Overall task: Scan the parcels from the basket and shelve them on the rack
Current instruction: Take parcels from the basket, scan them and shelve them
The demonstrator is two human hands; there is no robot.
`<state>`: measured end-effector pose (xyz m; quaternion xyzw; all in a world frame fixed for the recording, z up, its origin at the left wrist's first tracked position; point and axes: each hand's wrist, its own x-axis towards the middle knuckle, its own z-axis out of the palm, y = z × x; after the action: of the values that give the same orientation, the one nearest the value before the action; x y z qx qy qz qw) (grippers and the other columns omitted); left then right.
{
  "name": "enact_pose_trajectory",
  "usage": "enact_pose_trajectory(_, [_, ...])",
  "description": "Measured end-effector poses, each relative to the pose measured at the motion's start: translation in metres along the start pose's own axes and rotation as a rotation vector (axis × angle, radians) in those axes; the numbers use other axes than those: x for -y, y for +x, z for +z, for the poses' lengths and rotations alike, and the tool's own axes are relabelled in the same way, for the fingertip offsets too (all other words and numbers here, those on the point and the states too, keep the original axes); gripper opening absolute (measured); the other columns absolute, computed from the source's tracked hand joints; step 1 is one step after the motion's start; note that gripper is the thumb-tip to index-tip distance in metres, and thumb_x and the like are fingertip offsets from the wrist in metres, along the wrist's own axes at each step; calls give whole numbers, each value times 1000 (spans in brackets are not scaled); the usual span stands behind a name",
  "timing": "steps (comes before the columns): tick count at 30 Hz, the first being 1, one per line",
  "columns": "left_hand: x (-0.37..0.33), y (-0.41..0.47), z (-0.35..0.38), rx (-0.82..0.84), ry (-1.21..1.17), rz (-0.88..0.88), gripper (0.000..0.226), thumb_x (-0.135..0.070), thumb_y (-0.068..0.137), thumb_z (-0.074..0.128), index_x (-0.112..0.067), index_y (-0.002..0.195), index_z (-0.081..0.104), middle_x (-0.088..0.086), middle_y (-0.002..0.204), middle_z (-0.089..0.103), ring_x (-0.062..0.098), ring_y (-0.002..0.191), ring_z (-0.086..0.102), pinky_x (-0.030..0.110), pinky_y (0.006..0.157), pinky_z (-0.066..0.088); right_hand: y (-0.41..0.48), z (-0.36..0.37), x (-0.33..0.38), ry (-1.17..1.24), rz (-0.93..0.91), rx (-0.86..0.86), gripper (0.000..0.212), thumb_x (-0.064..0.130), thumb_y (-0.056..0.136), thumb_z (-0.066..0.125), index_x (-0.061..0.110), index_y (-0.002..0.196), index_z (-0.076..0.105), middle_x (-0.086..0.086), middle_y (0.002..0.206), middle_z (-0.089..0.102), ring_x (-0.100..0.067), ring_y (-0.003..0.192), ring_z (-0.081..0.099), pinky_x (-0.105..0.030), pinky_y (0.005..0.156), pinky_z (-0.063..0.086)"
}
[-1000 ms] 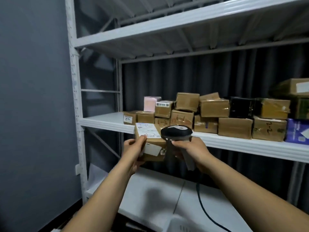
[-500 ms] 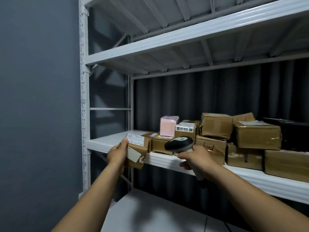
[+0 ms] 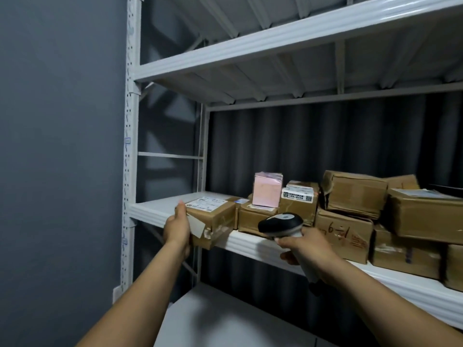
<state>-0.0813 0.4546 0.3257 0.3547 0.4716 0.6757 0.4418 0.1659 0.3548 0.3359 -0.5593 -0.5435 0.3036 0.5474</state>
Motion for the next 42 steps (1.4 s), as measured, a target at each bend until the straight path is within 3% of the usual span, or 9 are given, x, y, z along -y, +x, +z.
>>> enact_pose_trajectory(3, [2, -2, 13, 31, 78, 5, 90, -85, 64, 39, -15, 117, 57, 15, 119, 63, 34, 101, 61, 49, 93, 51, 0, 2, -1, -9, 6, 22, 7, 7, 81, 74, 9, 87, 70, -13, 81, 68, -26, 64, 66, -34, 61, 54])
enact_pose_trajectory(6, [0, -17, 26, 36, 305, 57, 96, -71, 80, 51, -20, 152, 13, 18, 152, 21, 39, 129, 40, 43, 105, 39, -2, 3, -3, 3, 13, 6, 8, 5, 81, 73, 10, 86, 70, -13, 82, 68, -28, 69, 65, -32, 59, 54])
enact_pose_trajectory(9, [12, -19, 31, 103, 488, 155, 125, -64, 73, 69, -24, 149, -23, 13, 156, -11, 41, 143, 11, 48, 116, 21, -5, 0, -1, 8, 17, -1, 9, 6, 81, 73, 10, 89, 69, -15, 85, 68, -29, 71, 65, -29, 55, 54])
enact_pose_trajectory(12, [21, -15, 27, 155, 619, 207, 143, -60, 64, 78, -23, 143, -35, 12, 156, -21, 39, 144, -8, 51, 117, 7, -5, -3, 2, -29, 20, 1, 11, 9, 82, 74, 9, 92, 69, -15, 87, 69, -25, 65, 68, -32, 60, 56])
enact_pose_trajectory(15, [20, -17, 25, 83, 710, 300, 143, -63, 63, 77, -14, 146, -29, 14, 158, -5, 35, 145, -3, 49, 116, 10, -3, -5, 1, -52, 13, 4, 10, 12, 81, 75, 11, 90, 70, -16, 89, 71, -24, 65, 70, -36, 66, 58])
enact_pose_trajectory(20, [16, -13, 26, -52, 756, 457, 129, -63, 69, 72, -8, 152, -9, 20, 148, 25, 37, 137, 24, 41, 113, 22, 2, -8, -4, -70, 13, 2, 10, 11, 80, 76, 10, 89, 71, -16, 87, 71, -25, 65, 70, -37, 67, 57])
enact_pose_trajectory(30, [28, 9, 38, 55, 762, 467, 118, -57, 75, 70, -16, 153, -8, 18, 154, 21, 32, 138, 33, 41, 110, 33, 16, -13, -7, -126, 6, 39, 7, 8, 82, 74, 12, 87, 70, -10, 81, 71, -20, 59, 68, -30, 60, 54])
enact_pose_trajectory(36, [24, 3, 35, -86, 798, 590, 95, -59, 77, 63, -30, 151, 13, 18, 141, 35, 37, 126, 41, 43, 104, 37, 19, -15, -9, -128, 15, 20, 8, 7, 81, 75, 12, 84, 70, -9, 77, 70, -21, 57, 68, -33, 61, 54])
enact_pose_trajectory(42, [22, -2, 40, -218, 684, 715, 84, -58, 74, 67, -31, 145, 30, 17, 140, 35, 38, 127, 38, 45, 104, 37, 19, -19, -8, -111, 10, 6, 7, 9, 81, 75, 11, 85, 70, -14, 82, 72, -25, 62, 69, -37, 66, 56])
